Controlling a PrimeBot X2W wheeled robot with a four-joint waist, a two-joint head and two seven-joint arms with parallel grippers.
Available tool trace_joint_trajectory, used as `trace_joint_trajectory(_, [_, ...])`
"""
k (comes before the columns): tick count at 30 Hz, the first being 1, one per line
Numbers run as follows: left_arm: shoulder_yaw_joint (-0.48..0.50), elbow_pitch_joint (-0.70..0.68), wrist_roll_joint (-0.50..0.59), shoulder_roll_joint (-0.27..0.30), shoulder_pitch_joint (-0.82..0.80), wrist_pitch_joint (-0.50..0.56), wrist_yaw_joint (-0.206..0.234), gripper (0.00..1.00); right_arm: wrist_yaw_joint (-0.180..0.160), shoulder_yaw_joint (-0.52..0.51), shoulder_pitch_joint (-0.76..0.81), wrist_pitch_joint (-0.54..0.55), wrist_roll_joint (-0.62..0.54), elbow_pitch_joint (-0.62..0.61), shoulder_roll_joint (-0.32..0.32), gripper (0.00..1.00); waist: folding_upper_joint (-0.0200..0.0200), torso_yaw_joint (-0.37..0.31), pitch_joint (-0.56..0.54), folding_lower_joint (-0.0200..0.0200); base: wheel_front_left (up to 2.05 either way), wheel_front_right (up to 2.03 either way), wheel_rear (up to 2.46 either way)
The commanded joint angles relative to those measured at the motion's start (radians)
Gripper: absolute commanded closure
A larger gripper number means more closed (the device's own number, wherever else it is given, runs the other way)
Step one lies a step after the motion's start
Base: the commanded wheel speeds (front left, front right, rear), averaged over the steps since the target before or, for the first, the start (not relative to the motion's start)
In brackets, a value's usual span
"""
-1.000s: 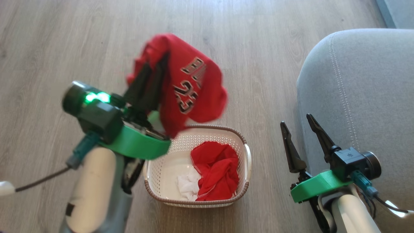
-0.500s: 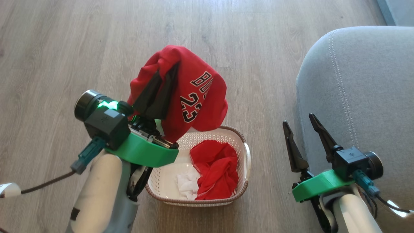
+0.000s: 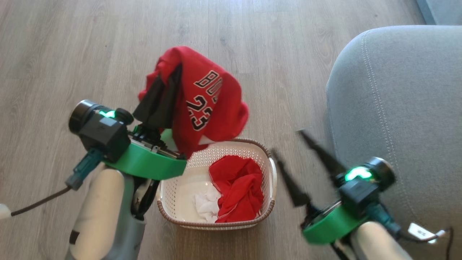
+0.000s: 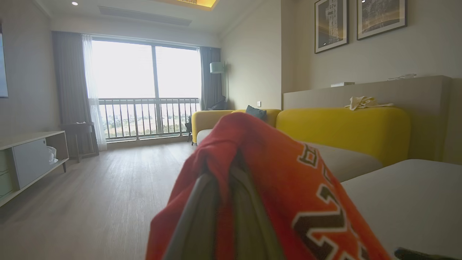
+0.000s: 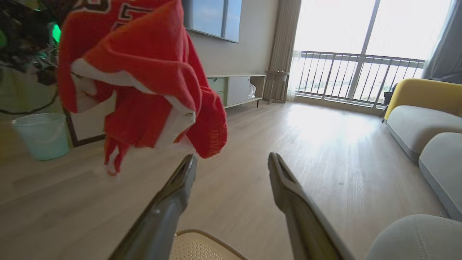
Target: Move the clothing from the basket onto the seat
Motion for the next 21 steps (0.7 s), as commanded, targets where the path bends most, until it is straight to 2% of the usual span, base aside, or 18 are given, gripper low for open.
trace_joint_trajectory(1, [0.043,-0.027,0.008,0.011,-0.046,-0.004,-0.001,1.0,0.0,0.099,-0.061,-0.006,0.019,-0.079,-0.051,0.0,0.0,0.0,0.002,0.0,0.0,0.0,0.0])
trace_joint_trajectory(3, [0.047,-0.023,0.011,0.01,-0.049,-0.004,-0.001,1.0,0.0,0.169,-0.07,-0.006,0.037,-0.117,-0.099,0.0,0.0,0.001,0.003,0.0,0.0,0.0,0.0])
trace_joint_trajectory(6, [0.046,-0.018,0.017,0.01,-0.049,-0.004,-0.001,1.0,0.0,0.209,-0.085,-0.006,0.054,-0.157,-0.133,0.0,0.0,0.002,0.008,0.0,0.0,0.0,0.0])
trace_joint_trajectory(12, [0.014,-0.012,0.022,0.011,-0.046,-0.004,-0.001,1.0,0.0,0.194,-0.11,-0.006,0.041,-0.172,-0.122,0.0,0.0,0.008,0.011,0.0,0.0,0.0,0.0])
trace_joint_trajectory(18, [-0.046,-0.009,0.022,0.015,-0.048,-0.004,-0.001,1.0,0.0,0.156,-0.134,-0.006,-0.007,-0.141,-0.089,0.0,0.0,0.024,0.01,0.0,0.0,0.0,0.0])
trace_joint_trajectory(21, [-0.077,-0.013,0.022,0.015,-0.048,-0.004,-0.001,1.0,0.0,0.169,-0.148,-0.006,-0.022,-0.11,-0.097,0.0,0.0,0.033,0.007,0.0,0.0,0.0,0.0])
